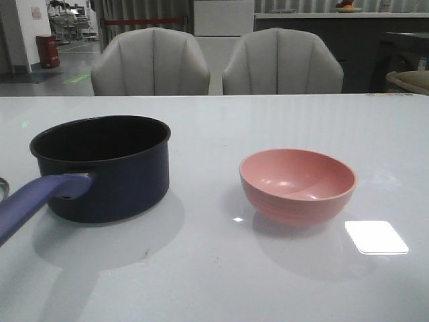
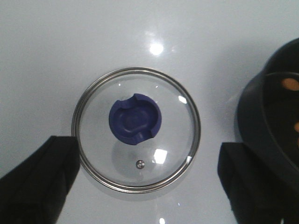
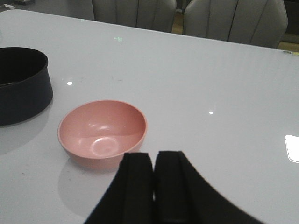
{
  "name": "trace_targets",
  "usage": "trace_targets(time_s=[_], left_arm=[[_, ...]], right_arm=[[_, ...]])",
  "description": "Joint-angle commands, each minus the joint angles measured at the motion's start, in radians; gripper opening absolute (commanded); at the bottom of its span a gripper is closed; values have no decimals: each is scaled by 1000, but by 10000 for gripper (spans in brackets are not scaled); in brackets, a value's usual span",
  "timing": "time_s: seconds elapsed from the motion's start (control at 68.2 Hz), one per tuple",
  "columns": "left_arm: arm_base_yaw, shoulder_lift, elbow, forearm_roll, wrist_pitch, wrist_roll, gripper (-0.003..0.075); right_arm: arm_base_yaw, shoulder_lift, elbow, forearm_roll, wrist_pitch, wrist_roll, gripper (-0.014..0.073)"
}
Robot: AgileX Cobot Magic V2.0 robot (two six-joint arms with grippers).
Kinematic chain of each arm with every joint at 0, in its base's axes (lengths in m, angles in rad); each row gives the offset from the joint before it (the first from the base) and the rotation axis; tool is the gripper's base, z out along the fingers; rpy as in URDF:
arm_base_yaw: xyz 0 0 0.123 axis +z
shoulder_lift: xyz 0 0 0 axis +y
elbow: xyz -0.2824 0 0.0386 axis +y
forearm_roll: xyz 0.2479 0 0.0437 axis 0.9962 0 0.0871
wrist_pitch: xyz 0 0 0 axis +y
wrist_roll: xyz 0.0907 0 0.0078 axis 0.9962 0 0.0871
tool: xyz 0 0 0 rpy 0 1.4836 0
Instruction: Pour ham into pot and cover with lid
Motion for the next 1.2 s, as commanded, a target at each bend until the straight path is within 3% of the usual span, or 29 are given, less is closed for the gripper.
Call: trace_targets(time_s=[0.0,0.19,0.586,1.099,1.187], left_arm=[[59,77,-89,-98,9,73,646],[129,267,-192,-271,91,224,646],[139,541,-407,-206,291,264,646],[139,637,-416,-185,290,273,645],[139,651,-416,-185,283,278,617]], right_arm=[[0,5,-30,6,-68,-1,145],[0,5,-30,6,-68,-1,145],[0,5,-30,6,-68,-1,145],[0,5,-30,6,-68,-1,145],[0,5,-30,6,-68,-1,145]])
